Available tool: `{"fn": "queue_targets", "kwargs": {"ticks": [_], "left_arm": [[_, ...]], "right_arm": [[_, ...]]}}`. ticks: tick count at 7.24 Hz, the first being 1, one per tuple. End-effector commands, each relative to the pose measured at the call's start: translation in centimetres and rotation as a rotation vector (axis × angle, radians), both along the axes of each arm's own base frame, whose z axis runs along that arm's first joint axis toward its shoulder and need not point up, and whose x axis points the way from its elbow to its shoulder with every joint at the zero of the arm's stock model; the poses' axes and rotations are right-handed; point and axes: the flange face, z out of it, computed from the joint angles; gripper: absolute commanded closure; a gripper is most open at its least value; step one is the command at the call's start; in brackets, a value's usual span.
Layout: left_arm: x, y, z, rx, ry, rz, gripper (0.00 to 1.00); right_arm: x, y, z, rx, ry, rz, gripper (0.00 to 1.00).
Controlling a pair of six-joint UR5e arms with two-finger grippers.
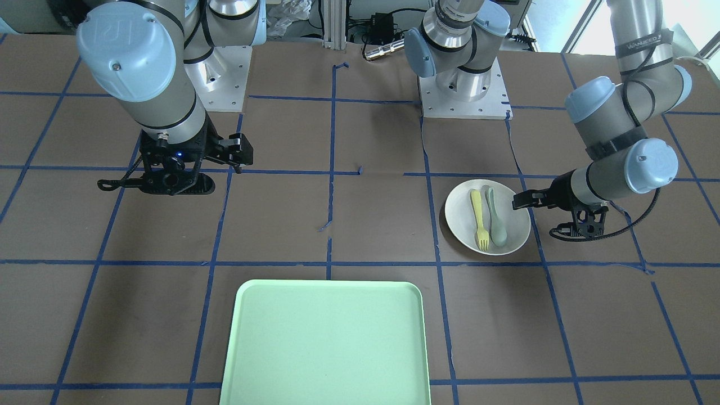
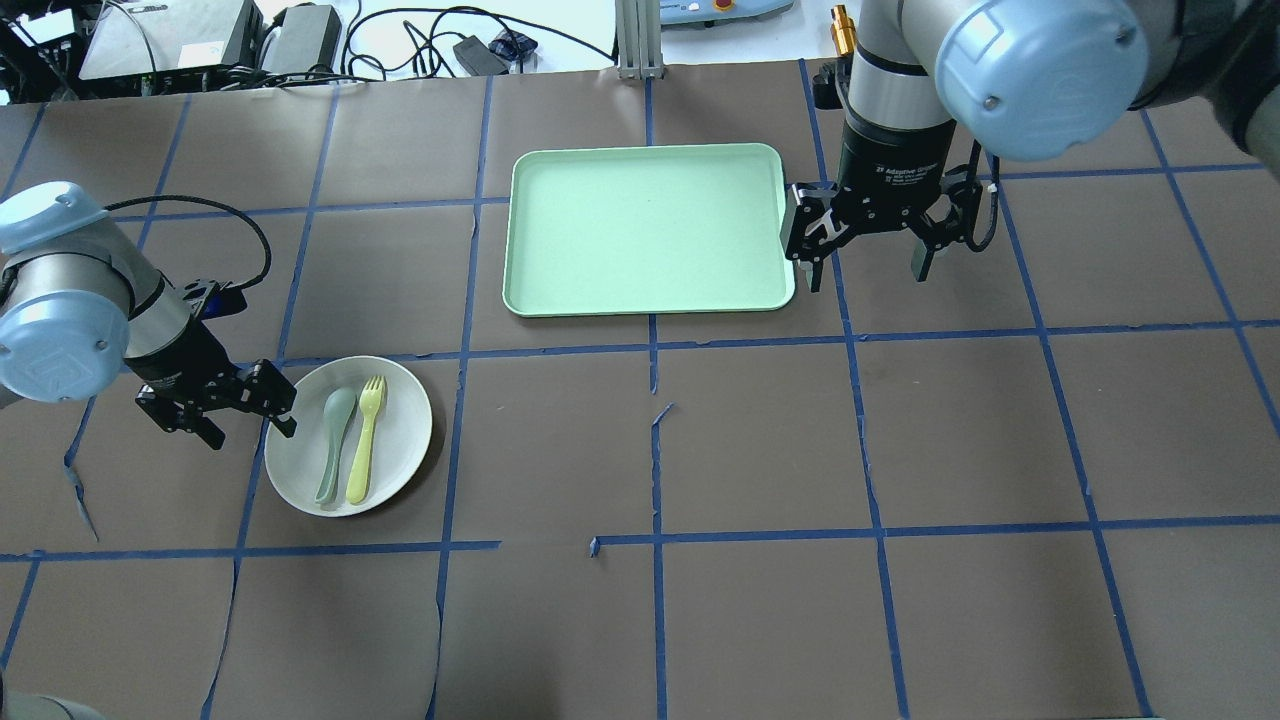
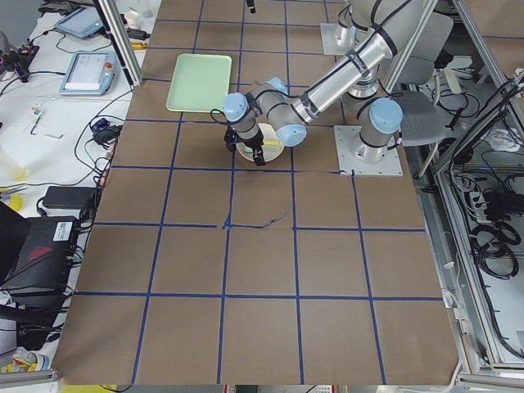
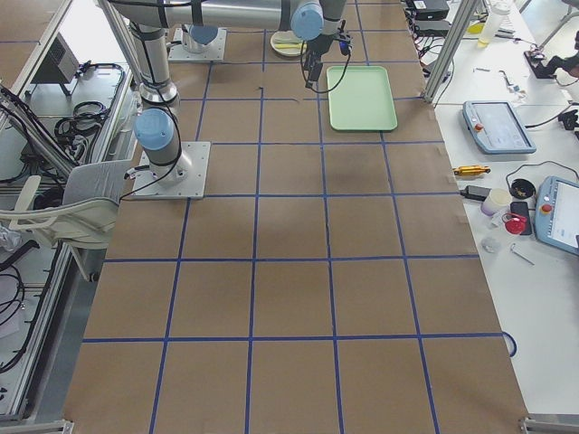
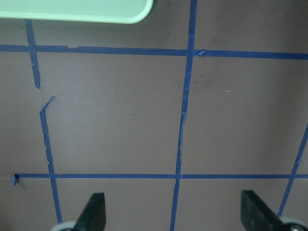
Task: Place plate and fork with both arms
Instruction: 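Move the left gripper down to the rim of the white plate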
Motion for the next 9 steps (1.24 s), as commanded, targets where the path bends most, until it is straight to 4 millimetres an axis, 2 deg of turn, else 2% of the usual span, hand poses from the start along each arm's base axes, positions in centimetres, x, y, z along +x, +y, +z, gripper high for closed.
{"fn": "queue_targets", "kwargs": {"ticks": [1,3,4,6,7,8,9], "left_arm": [[2.6,0.8,-2.1,0.022,0.056,-0.026,0.12],[2.1,1.3,-2.9,0.036,0.071,-0.025,0.22],[1.9,1.3,-2.9,0.034,0.075,-0.027,0.37],[1.3,1.1,-3.1,0.019,0.114,-0.015,0.51],[1.4,1.0,-3.2,0.018,0.116,-0.014,0.66],[1.4,1.0,-3.2,0.018,0.115,-0.02,0.96],[1.4,0.8,-2.9,0.015,0.109,-0.018,1.0]], "right_arm": [[0.0,0.0,-0.1,0.002,-0.001,0.0,0.0],[0.2,0.1,-0.1,0.004,-0.011,-0.002,0.0],[0.2,0.1,-0.1,0.005,-0.014,-0.003,0.0],[0.3,0.1,-0.1,0.005,-0.014,-0.002,0.0],[0.5,0.3,-0.2,0.008,-0.014,0.003,0.0],[0.5,0.3,-0.3,0.013,-0.008,-0.007,0.0],[0.5,0.3,-0.3,0.012,-0.01,-0.01,0.0]]}}
